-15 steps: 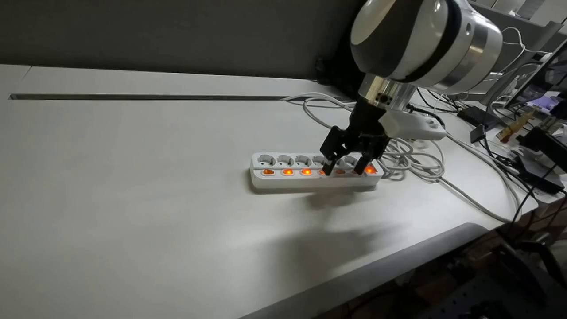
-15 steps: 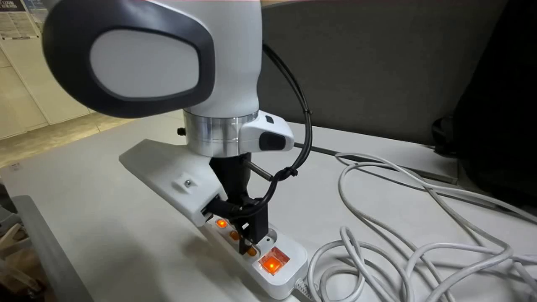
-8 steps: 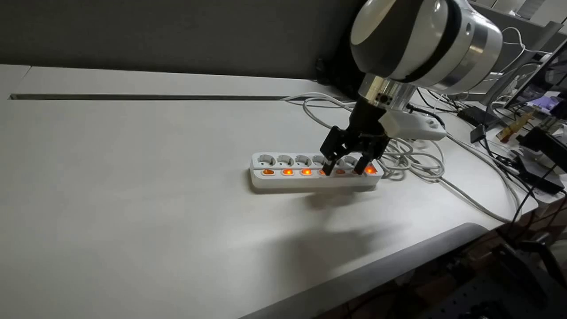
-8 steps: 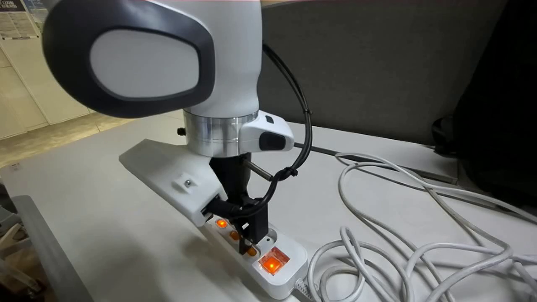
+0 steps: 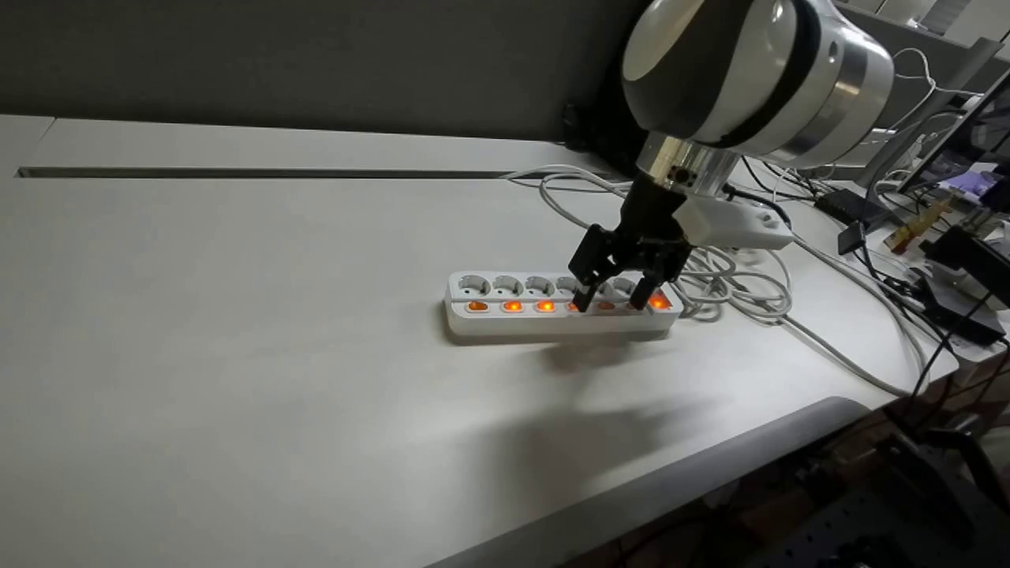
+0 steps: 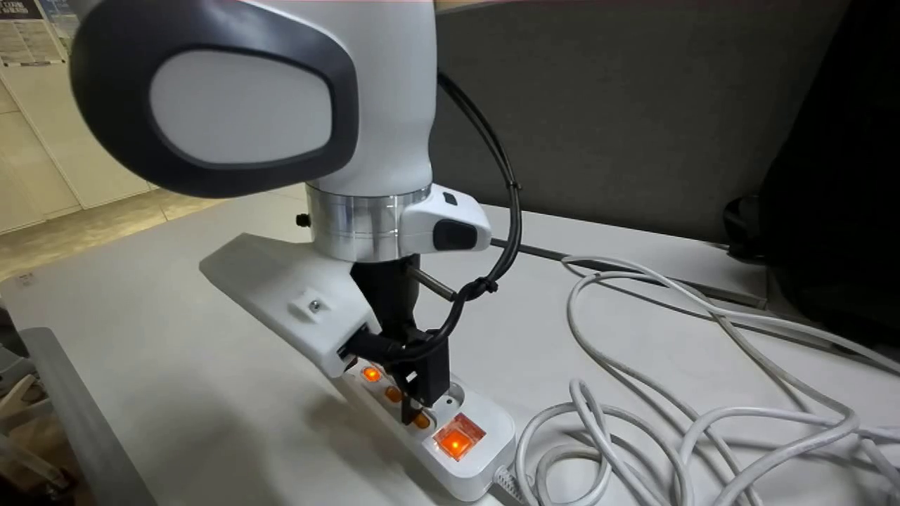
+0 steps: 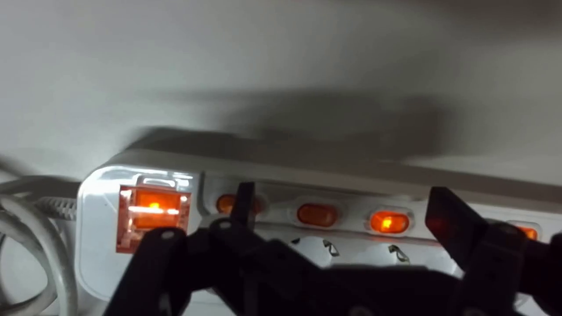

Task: Turn off the middle switch in the extension cord

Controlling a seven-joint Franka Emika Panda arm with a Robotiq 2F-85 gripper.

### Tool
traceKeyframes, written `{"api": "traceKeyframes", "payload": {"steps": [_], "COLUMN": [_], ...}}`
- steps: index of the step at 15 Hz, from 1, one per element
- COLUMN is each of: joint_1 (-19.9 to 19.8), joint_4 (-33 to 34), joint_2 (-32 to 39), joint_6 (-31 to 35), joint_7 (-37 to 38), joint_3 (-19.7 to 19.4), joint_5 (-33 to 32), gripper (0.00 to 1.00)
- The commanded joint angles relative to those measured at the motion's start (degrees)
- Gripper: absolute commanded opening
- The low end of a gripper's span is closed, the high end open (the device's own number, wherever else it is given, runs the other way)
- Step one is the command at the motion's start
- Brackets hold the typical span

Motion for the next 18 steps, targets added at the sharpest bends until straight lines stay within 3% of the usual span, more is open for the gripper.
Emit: {"api": "traceKeyframes", "payload": {"steps": [1,2,3,7,13,18], "joint_1": [5.3,7.1,9.4,16.8,24.3,23.7], "joint_4": [-3.3,-4.0,-4.8,-6.6,-10.5,-11.7], "joint_2": [-2.1,-2.4,-2.7,-3.8,-7.7,-9.4], "joint_6": [5.4,7.1,9.1,13.0,15.0,15.5], "joint_7": [4.8,6.4,8.8,17.1,26.0,28.4], "joint_3": [-2.5,-3.4,-4.8,-9.5,-15.7,-16.5], "joint_5": [-4.2,-6.1,-8.5,-14.9,-20.1,-20.3], "gripper": [1.00,0.75,0.73,0.45,0.03,0.00]}}
